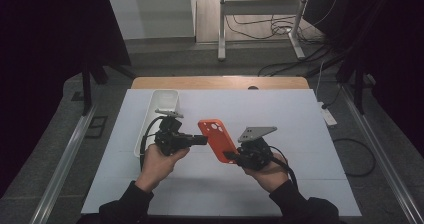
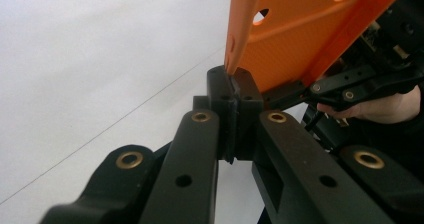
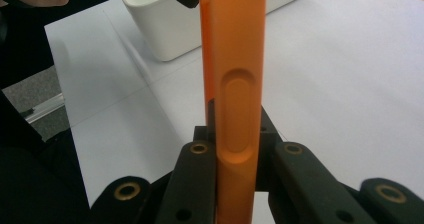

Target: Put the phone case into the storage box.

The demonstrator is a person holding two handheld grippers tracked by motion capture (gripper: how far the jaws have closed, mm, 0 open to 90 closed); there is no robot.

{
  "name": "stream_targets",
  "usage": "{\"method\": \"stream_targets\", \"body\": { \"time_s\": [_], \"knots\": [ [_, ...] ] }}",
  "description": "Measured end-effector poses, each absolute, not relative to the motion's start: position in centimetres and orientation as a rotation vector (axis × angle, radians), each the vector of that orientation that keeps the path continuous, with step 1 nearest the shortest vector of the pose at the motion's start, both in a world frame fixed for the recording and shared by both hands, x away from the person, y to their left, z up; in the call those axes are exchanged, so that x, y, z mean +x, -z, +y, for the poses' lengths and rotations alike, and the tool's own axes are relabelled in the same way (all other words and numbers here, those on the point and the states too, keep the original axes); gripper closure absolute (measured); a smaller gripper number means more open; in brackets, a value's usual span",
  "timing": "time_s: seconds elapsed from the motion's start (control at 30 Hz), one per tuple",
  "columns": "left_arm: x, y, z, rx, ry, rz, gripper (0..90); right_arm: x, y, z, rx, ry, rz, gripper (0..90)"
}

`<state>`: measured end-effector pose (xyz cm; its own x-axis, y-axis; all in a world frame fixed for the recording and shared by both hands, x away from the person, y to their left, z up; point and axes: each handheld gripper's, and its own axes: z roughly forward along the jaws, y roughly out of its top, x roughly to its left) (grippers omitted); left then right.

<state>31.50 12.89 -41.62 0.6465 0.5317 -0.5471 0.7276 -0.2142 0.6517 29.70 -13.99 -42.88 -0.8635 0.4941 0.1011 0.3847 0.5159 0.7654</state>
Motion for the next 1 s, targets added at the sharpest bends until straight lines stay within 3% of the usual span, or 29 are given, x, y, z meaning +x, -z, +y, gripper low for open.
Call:
{"method": "stream_targets", "body": {
  "time_s": [0.17, 0.3, 0.47, 1.0],
  "knots": [
    [31.44, 41.63, 12.75, 1.883, 0.249, 1.010, 89.3, 29.80, 43.01, -13.86, 0.781, -1.303, 2.616, 74.9],
    [31.44, 41.77, 12.55, 1.894, 0.234, 1.026, 89.2, 29.78, 43.02, -13.78, 0.778, -1.295, 2.598, 60.7],
    [31.42, 41.74, 12.52, 1.904, 0.214, 1.042, 89.2, 29.75, 43.15, -13.48, 0.765, -1.284, 2.604, 50.6],
    [31.53, 41.63, 13.07, 1.916, 0.159, 1.060, 89.2, 29.67, 43.09, -13.68, 0.793, -1.287, 2.582, 31.9]
  ]
}}
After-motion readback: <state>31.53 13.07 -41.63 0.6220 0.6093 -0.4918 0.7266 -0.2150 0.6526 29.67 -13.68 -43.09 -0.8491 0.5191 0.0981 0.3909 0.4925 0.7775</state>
